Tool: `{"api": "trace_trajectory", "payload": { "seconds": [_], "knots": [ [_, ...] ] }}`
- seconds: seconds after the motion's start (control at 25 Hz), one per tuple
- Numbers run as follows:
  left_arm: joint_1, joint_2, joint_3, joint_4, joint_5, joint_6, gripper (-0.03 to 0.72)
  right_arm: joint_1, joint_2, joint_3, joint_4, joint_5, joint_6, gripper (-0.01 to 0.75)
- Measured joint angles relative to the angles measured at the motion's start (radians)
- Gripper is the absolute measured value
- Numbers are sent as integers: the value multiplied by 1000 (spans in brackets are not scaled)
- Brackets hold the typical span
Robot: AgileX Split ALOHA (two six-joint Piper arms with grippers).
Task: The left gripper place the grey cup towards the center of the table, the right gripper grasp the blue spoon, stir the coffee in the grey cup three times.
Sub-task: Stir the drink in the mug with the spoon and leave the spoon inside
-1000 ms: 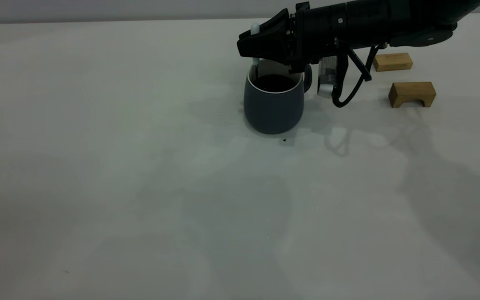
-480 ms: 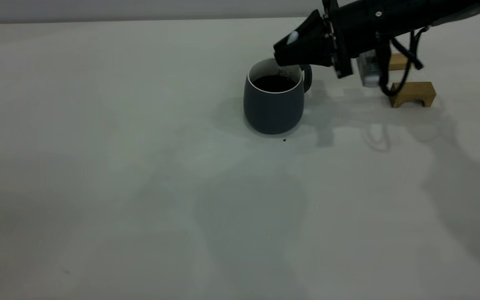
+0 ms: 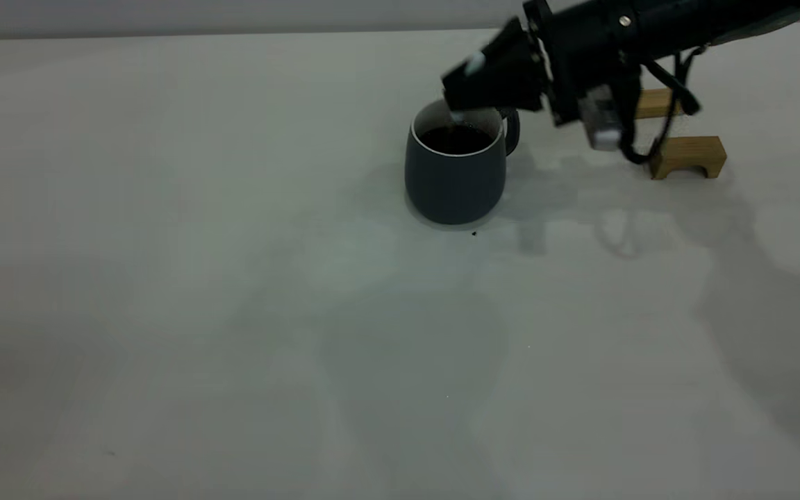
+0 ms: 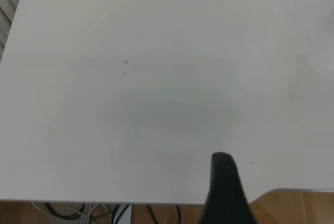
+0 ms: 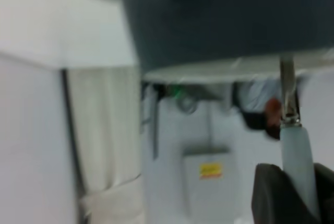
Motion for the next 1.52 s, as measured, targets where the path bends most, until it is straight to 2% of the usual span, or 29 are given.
{"api": "trace_trajectory", "payload": {
  "seconds": [0.2, 0.4, 0.56, 0.76, 1.0, 1.24, 1.52],
  "knots": [
    [0, 0, 0, 0, 0, 0, 585, 28, 8, 0, 160, -23, 0, 116],
    [0, 0, 0, 0, 0, 0, 585, 14, 8, 0, 176, -110, -23, 116],
    [0, 0, 0, 0, 0, -1, 585, -16, 8, 0, 136, -130, -56, 116],
    [0, 0, 0, 0, 0, 0, 585, -59, 1, 0, 4, -83, -84, 116],
    [0, 0, 0, 0, 0, 0, 585, -68, -6, 0, -122, 4, -84, 116],
    [0, 0, 0, 0, 0, 0, 585, -27, -6, 0, -105, 6, -84, 116],
    [0, 0, 0, 0, 0, 0, 585, 21, -6, 0, 33, 5, -79, 116]
  ]
}}
